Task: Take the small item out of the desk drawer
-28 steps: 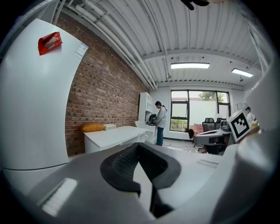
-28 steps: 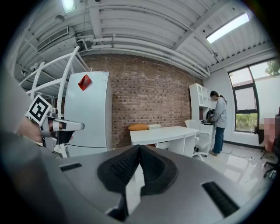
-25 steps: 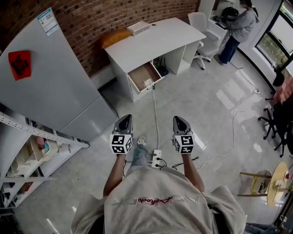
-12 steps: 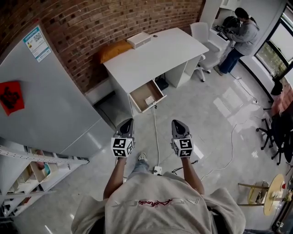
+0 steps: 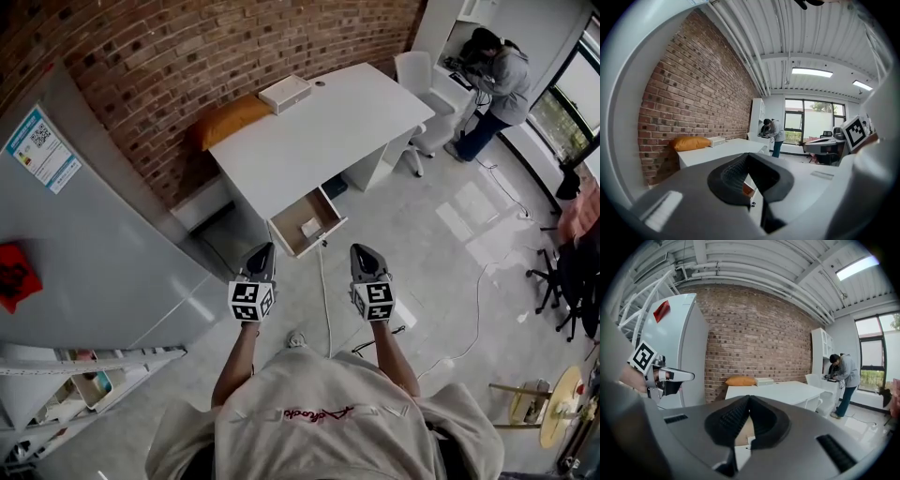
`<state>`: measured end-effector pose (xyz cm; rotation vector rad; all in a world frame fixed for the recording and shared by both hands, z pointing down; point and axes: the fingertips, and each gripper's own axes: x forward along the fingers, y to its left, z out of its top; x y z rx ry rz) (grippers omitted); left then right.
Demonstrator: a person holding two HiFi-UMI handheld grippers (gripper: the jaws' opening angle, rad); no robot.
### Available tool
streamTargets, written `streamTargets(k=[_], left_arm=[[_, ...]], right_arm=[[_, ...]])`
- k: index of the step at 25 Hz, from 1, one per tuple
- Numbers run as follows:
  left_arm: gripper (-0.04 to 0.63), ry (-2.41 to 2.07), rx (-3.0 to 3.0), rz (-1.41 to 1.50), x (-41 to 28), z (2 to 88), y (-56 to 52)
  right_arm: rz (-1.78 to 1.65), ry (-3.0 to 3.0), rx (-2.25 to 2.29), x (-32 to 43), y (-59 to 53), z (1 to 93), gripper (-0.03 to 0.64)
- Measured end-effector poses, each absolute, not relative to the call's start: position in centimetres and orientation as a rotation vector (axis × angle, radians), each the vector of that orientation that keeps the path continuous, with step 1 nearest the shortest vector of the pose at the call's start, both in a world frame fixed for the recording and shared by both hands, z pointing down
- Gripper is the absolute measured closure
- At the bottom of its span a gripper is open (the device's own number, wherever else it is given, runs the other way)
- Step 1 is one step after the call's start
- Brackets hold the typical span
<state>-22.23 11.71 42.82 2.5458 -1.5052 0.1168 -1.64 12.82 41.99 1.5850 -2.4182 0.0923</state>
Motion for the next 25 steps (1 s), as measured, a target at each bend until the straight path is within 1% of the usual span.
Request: streamTargets(k=[11, 25], left_arm=[[0.586, -1.403, 2.592, 0.135, -22.0, 43.9, 4.0], [0.586, -1.364, 2.588, 0.135, -21.8, 44.9, 3.5]], right_arm=[[0.111, -2.349, 1.674, -1.5, 6.7, 42.8, 0.604], [0.119, -2.316, 1.706, -1.1, 6.3, 43.1, 0.606]])
